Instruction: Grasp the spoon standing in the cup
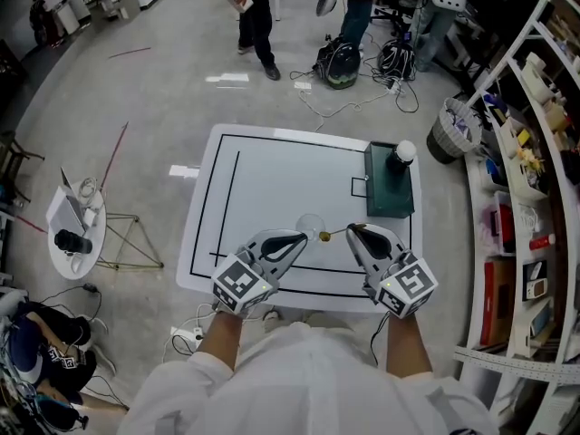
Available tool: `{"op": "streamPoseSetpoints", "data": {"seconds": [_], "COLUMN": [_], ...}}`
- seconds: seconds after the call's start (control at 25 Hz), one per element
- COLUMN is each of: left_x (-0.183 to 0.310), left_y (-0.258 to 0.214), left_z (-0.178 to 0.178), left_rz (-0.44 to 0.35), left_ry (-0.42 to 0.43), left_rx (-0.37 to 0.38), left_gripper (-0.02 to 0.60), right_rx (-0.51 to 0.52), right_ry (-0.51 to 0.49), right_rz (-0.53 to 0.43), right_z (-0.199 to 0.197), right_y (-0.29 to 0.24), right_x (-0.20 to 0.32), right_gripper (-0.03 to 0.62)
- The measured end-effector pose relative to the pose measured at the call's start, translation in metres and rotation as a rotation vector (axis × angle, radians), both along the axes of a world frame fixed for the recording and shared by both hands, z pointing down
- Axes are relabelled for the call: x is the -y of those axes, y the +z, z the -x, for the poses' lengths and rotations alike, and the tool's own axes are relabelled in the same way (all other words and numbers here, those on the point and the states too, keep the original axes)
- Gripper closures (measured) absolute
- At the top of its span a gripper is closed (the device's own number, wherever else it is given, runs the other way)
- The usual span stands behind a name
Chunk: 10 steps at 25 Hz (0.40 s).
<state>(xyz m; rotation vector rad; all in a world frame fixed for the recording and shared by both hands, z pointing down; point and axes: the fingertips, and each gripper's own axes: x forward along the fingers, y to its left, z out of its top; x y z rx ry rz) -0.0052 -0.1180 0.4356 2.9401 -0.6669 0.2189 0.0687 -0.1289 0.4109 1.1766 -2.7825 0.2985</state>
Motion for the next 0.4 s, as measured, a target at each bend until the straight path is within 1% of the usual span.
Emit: {"op": "streamPoseSetpoints", "data": {"seconds": [0.4], "left_x": [0.0045], "left_y": [0.0056], "left_z": [0.0065], "left_rz": [0.003], "left_ry": [-0.018], "left_rx": [0.005], "left_gripper": [0.577], "right_rx": [-0.010], "right_ry": [-0.033], "right_rz": [-0.008], "right_z": [0.0090], "right_y": [-0.0009], "right_x": [0.0043], "right_gripper": [0.588]}}
